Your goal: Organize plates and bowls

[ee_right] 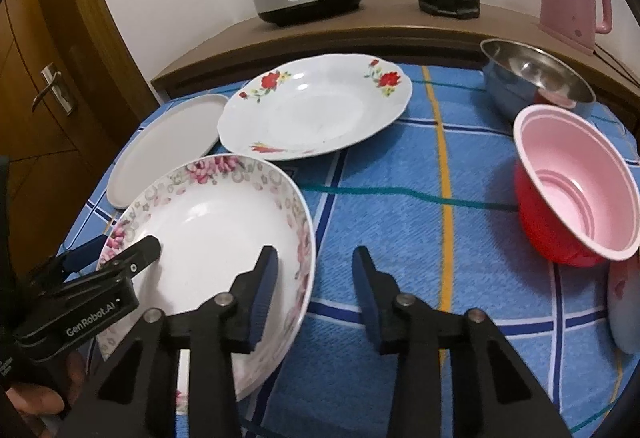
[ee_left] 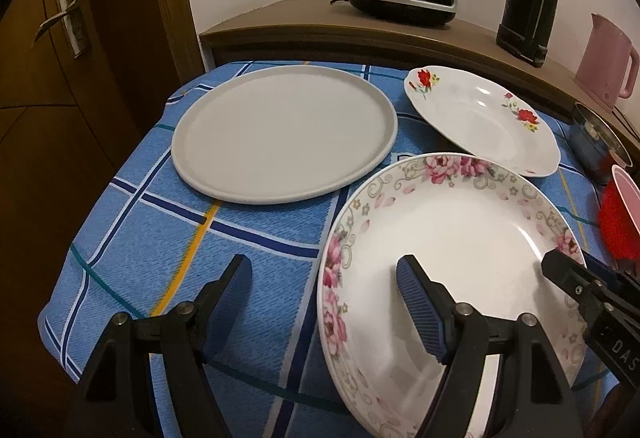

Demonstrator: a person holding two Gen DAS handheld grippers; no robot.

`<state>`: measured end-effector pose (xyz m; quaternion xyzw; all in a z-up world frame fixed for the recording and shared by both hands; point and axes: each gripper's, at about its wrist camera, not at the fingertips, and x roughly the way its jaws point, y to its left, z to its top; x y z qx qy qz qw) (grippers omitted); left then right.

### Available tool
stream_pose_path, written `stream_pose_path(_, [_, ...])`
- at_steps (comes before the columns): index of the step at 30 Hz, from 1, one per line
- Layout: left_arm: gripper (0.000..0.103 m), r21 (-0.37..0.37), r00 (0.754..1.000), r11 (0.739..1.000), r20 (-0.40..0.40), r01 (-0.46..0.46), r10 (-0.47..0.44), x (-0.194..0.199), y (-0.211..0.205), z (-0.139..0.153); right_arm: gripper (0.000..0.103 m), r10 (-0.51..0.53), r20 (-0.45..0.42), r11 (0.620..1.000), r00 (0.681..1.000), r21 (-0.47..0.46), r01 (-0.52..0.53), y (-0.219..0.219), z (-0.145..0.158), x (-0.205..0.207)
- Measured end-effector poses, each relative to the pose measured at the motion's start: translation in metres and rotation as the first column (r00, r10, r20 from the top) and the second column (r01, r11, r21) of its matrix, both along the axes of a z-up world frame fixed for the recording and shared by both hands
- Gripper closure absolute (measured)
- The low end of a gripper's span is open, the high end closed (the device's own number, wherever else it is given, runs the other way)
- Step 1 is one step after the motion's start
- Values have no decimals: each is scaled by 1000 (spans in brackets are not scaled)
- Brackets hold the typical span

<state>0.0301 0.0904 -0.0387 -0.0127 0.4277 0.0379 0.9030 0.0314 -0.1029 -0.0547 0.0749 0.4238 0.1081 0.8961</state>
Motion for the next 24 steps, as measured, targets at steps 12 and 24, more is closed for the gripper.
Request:
stream_pose_path(12, [31,-6,1000,1000,9,8,-8,4,-2,-1,74,16,5,1000,1000,13,-16,2,-1,1])
stream_pose_path(24, [47,-33,999,999,16,32,-32,3,-6,0,84,52,4,998,999,19,-53,7,-1,0])
